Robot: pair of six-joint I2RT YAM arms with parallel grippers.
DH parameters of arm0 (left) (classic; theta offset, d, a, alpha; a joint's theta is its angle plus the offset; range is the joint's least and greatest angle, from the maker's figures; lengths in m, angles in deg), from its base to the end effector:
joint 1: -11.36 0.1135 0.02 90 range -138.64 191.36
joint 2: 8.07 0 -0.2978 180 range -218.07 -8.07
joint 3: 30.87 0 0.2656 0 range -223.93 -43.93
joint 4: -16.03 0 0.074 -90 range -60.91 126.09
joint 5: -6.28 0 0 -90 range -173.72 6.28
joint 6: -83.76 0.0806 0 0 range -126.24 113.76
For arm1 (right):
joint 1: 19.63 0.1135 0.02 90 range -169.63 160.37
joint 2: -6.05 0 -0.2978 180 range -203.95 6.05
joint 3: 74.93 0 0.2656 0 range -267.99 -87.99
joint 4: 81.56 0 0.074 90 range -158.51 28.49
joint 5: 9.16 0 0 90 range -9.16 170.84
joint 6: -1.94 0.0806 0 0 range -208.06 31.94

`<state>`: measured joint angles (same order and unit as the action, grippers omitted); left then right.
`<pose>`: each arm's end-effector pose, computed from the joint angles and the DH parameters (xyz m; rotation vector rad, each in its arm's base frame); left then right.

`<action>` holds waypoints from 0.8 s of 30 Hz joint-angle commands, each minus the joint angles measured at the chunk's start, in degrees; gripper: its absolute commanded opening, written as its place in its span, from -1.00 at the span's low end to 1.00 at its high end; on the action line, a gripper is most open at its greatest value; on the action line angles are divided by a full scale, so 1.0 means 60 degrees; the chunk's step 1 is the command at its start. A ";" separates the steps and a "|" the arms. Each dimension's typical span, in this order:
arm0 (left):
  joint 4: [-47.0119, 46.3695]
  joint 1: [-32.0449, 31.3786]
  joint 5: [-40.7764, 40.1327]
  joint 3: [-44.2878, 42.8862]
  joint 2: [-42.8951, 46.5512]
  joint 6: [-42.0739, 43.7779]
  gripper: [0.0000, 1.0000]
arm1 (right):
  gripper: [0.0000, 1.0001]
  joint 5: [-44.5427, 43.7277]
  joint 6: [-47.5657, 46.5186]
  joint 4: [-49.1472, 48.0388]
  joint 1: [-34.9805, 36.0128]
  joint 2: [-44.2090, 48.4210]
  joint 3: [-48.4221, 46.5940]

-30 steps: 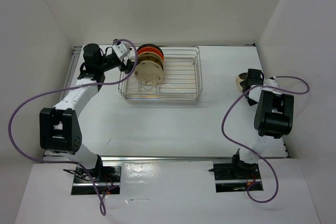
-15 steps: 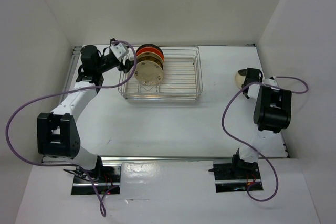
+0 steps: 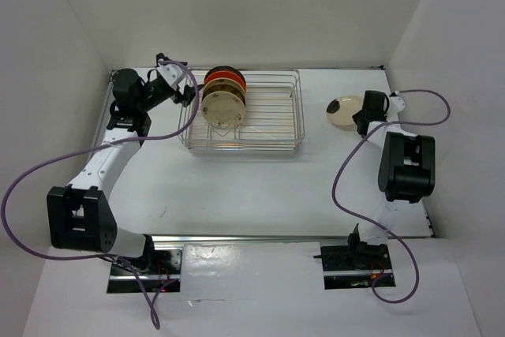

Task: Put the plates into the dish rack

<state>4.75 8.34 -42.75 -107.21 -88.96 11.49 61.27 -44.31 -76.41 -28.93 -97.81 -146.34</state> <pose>0.3682 -0.0723 0.4023 0.8152 1.2471 -0.3111 0.4242 -0.0968 0.1686 1.1369 1.8643 -0.0414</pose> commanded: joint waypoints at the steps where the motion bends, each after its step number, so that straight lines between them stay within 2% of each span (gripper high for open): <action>1: -0.0325 0.0050 -0.0397 -0.0027 0.0370 -0.0641 0.67 | -1.00 0.1280 -0.2609 -0.0952 0.0144 0.0887 -0.0965; 4: 0.0230 0.0050 -0.0107 -0.0276 0.0458 -0.0744 0.72 | -1.00 0.2965 -0.4265 -0.1553 0.0144 0.0888 -0.1684; 9: 0.0350 0.0138 -0.0411 -0.0453 0.0647 -0.1446 0.78 | -1.00 0.4736 -0.5736 -0.1582 0.0144 0.1195 -0.3531; 12: 0.0438 0.0138 -0.0718 -0.0453 0.0750 -0.2265 0.91 | -1.00 0.5982 -0.6455 -0.2400 0.0144 0.1895 -0.3358; 13: 0.0438 0.0138 -0.0865 -0.0453 0.0751 -0.2543 0.97 | -1.00 0.7031 -0.6456 -0.2665 0.0144 0.2131 -0.3197; 16: 0.0438 0.0254 -0.1904 -0.0366 0.0751 -0.3803 0.99 | -1.00 0.8937 -0.6368 -0.4212 0.0245 0.2981 -0.2275; 18: 0.0641 0.0591 -0.2666 -0.0481 0.0751 -0.4988 0.99 | -1.00 0.9369 -0.6236 -0.4542 0.0582 0.3100 -0.2257; 21: 0.1067 0.1379 -0.2421 -0.0482 0.0751 -0.6553 0.99 | -1.00 0.9473 -0.6790 -0.4104 0.1518 0.2882 -0.2754; 24: 0.1724 0.2011 -0.2331 -0.0482 0.0664 -0.7406 0.99 | -1.00 0.9385 -0.7245 -0.4015 0.2556 0.2399 -0.3106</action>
<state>11.94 17.30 -55.49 -108.02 -86.18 -22.10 113.57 -83.50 -97.72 -18.70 -80.65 -162.05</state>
